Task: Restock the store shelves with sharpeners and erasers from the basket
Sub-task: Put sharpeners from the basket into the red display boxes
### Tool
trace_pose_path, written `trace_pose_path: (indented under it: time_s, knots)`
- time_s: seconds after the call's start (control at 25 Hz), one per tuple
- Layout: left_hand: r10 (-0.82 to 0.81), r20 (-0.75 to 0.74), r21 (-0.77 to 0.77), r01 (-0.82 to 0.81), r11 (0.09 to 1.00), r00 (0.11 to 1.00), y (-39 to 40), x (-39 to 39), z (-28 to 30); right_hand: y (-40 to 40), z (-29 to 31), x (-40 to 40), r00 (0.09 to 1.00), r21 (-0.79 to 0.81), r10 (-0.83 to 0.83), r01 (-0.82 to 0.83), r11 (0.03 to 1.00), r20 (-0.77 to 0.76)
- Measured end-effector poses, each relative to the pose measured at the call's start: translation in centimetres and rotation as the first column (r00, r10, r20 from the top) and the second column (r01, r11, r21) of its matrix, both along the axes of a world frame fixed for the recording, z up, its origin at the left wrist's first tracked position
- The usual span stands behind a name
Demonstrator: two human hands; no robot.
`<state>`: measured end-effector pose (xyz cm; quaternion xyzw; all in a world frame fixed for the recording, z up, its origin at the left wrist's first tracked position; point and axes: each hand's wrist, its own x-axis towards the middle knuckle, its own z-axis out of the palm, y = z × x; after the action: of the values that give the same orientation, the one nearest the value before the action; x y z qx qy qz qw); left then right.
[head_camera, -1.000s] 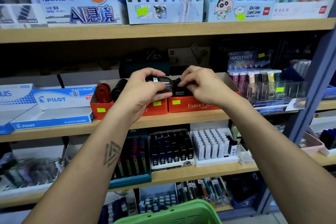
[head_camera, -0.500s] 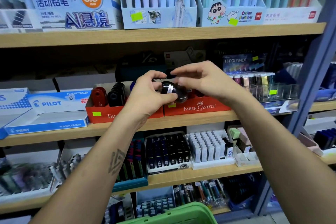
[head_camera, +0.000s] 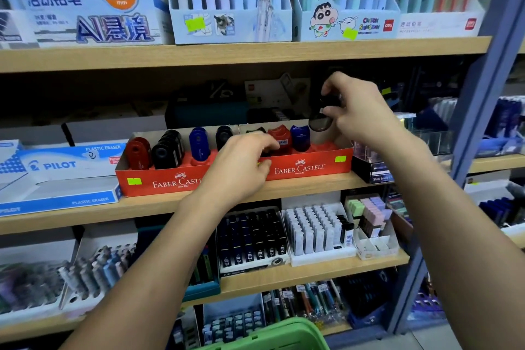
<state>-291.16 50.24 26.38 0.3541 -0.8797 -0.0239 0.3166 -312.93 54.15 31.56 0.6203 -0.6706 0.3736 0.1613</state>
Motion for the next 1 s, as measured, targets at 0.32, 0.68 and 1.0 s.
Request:
trace_pose_path:
  time_s: [0.32,0.68,1.0]
  knots:
    - [-0.046,0.011,-0.025,0.046,0.999,0.999,-1.0,0.2,-1.4,-2.0,-2.3,-0.5,0.990,0.094,-0.100,0.110,0.989,-0.102]
    - [-0.027,0.032,-0.031,0.028,0.999,0.999,-1.5,0.0,-1.5,-2.2,-2.6,-0.7,0.990,0.139,-0.118,0.128,0.982,-0.083]
    - [-0.013,0.038,-0.024,0.014,1.000,0.999,-1.4,0.0,-1.4,-1.9,-2.6,-0.5,0.989,0.244,-0.097,0.121,0.962,-0.109]
